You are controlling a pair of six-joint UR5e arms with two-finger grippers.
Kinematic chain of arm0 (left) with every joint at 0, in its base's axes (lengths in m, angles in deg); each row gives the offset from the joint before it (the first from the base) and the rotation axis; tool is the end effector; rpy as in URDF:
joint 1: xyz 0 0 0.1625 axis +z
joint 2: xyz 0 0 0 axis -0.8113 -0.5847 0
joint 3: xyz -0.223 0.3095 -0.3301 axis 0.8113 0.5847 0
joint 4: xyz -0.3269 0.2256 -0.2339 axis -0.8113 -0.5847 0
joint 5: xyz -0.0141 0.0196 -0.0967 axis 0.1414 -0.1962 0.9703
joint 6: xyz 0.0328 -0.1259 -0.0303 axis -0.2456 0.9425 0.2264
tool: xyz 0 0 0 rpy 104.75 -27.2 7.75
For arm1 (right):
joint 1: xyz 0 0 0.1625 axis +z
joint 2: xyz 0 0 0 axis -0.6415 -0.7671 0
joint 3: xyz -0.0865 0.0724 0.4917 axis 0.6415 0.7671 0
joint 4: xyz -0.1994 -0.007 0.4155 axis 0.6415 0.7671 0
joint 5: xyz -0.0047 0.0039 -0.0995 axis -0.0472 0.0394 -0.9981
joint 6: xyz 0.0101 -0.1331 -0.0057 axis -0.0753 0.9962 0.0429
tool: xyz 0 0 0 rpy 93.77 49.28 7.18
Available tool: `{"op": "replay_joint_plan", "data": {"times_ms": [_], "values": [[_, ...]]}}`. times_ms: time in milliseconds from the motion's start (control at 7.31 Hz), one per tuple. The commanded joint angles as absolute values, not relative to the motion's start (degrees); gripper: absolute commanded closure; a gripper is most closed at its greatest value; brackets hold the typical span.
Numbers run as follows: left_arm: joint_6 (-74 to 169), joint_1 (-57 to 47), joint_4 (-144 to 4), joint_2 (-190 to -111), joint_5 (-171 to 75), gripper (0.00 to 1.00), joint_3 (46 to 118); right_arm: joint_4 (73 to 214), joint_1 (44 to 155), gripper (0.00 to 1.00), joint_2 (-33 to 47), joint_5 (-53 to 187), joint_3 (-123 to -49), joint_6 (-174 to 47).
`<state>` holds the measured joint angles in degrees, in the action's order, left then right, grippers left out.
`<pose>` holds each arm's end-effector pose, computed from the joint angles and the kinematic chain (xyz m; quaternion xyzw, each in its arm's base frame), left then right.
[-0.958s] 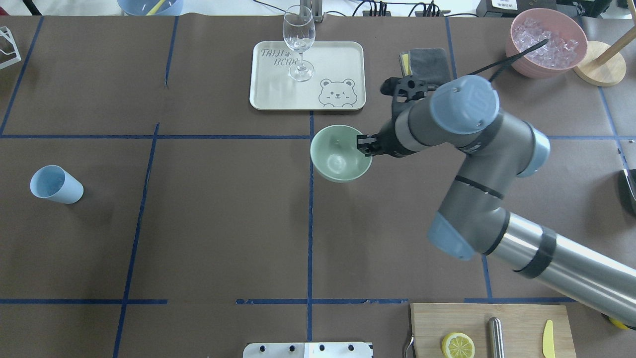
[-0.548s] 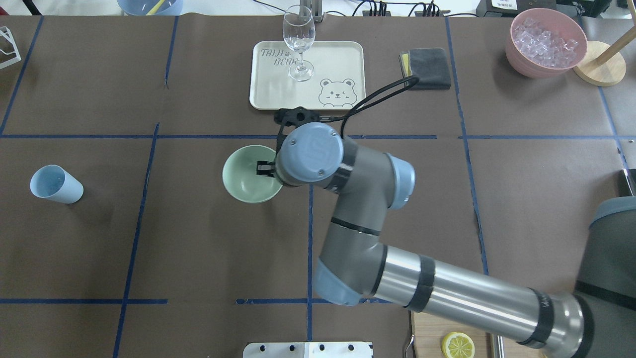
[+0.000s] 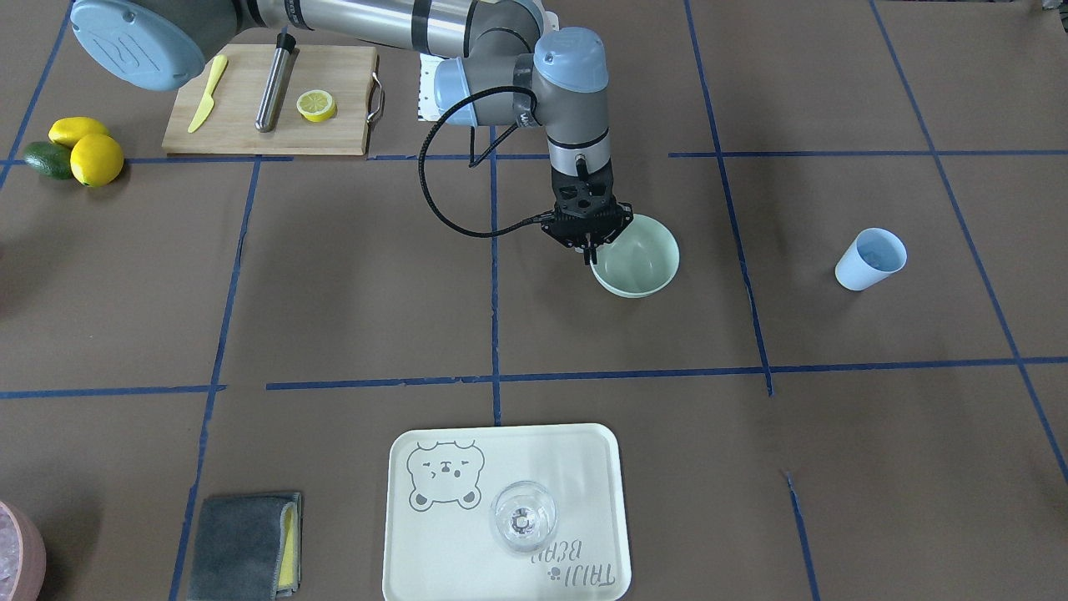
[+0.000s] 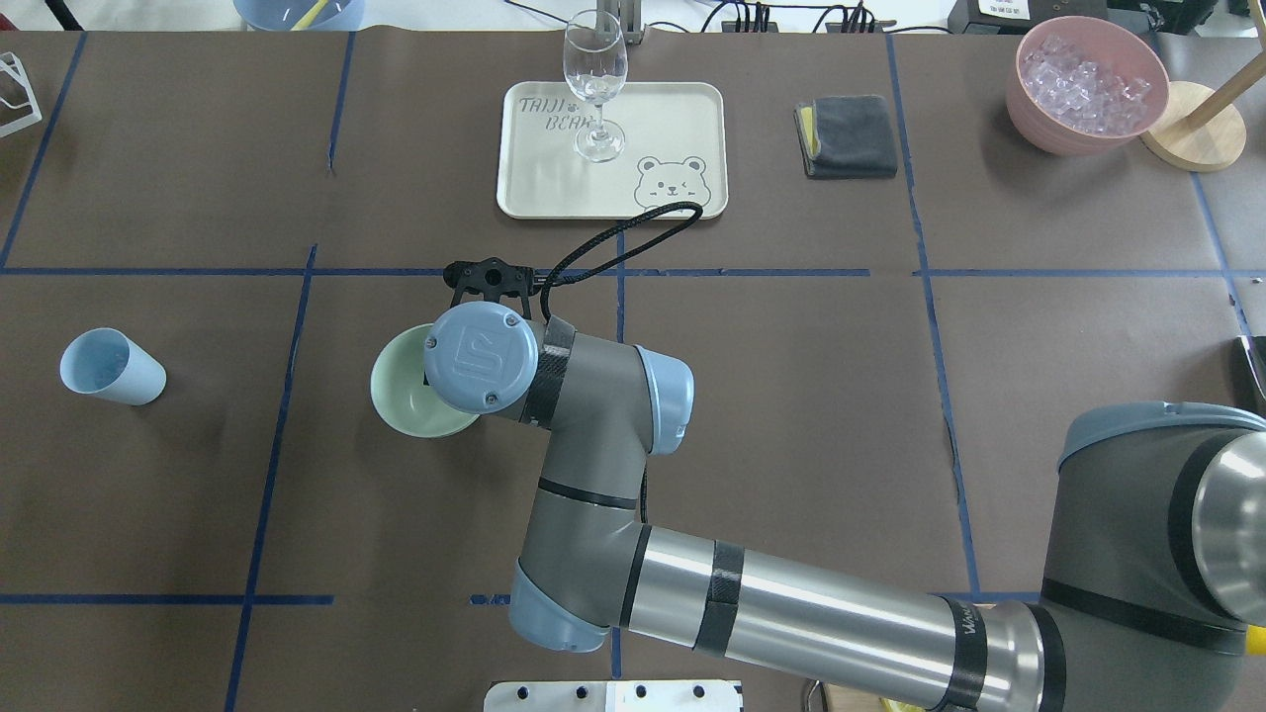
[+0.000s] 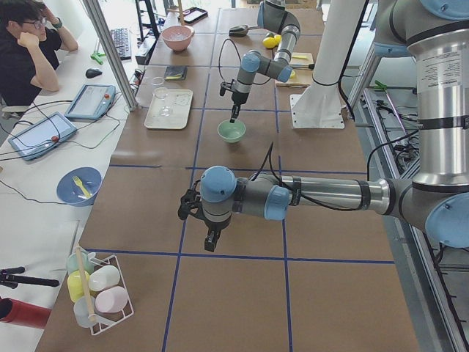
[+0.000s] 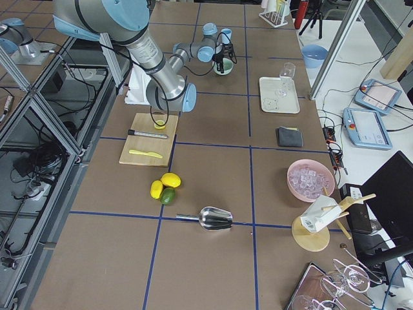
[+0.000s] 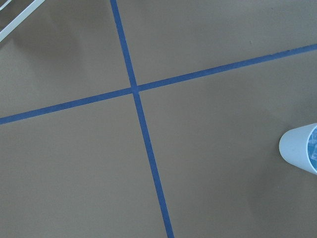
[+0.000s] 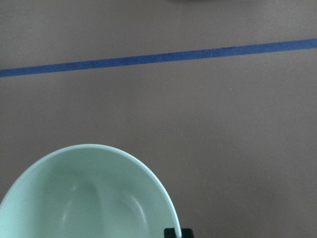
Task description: Pour ice into bowl
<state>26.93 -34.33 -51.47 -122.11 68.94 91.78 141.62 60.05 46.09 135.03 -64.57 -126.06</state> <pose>-0.0214 -0.4777 0.7180 0.0908 0.4048 0.0929 0.9051 -0.8329 -0.4457 0.1302 0.1185 -0.4505 0.0694 0.8822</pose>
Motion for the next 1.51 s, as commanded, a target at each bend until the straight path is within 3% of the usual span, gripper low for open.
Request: {"op": "replay_joint_plan", "data": {"times_ms": [0, 411, 958, 1369], "values": [[26.9, -34.4, -51.5, -122.1, 68.9, 0.0, 91.8, 141.7, 60.1, 0.0, 46.1, 135.0, -64.4, -126.1], [27.0, -34.3, -51.3, -122.2, 68.7, 0.0, 92.8, 145.3, 69.7, 0.0, 44.7, 142.5, -69.6, -122.2], [27.0, -33.7, -57.6, -124.1, 68.2, 0.0, 93.0, 149.0, 95.6, 0.0, 23.7, 166.9, -81.0, -85.8], [27.4, -33.8, -77.1, -125.4, 68.2, 0.0, 92.4, 149.0, 110.3, 0.0, 8.7, 174.1, -83.4, -55.0]]}}
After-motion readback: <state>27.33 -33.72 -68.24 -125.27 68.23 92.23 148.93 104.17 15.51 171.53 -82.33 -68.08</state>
